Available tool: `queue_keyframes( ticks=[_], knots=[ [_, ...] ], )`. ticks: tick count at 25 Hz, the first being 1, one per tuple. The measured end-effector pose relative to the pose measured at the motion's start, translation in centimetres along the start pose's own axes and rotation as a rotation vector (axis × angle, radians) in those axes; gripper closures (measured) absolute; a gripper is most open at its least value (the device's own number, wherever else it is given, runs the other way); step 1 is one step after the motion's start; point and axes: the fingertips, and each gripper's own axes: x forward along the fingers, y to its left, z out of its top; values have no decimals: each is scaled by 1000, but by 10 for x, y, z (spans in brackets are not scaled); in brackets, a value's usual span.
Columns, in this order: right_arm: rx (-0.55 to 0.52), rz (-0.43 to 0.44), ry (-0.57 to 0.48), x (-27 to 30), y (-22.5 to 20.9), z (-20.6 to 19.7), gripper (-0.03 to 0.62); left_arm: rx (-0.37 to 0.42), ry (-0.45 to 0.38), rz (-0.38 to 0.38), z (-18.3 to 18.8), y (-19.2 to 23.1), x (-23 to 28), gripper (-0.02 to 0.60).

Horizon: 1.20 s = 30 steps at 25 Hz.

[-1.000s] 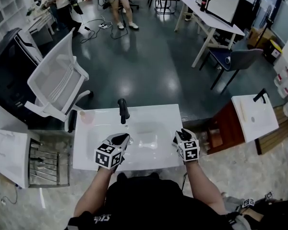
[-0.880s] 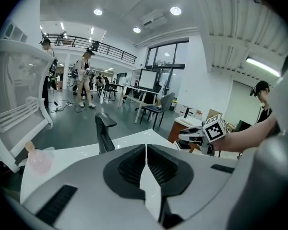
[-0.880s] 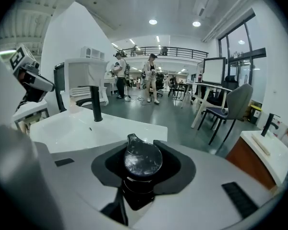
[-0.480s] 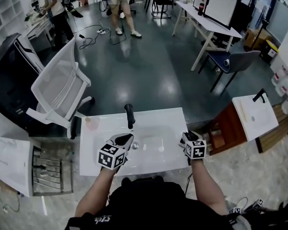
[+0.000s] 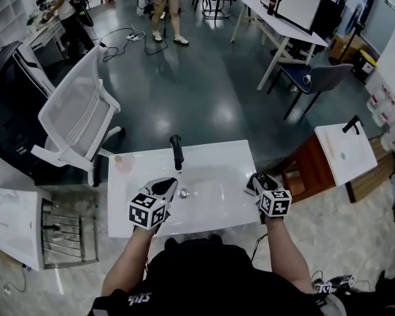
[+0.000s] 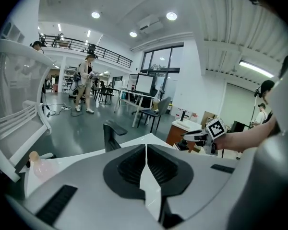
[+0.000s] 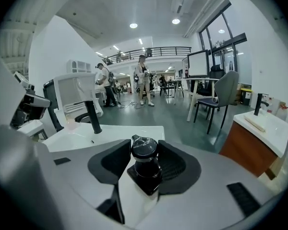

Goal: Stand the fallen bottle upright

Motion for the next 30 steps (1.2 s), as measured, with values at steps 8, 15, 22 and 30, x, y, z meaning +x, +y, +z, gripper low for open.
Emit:
queue_keyframes(
  ticks=[8,15,22,30],
  knots=[
    [-60,-84,-162,-40,13,57,472,-4,-20,-7,7,1,-18,557],
    [-117,111,-319,-60,98,135,576,21,-103,17,43,13,-38,557],
    [-149,339,-400,-83,183,164,580,72,-188,78,63,15,-59,557],
    [-214,392,-401,-80,221,154,583,110,-270,146,77,22,-75,557]
  ],
)
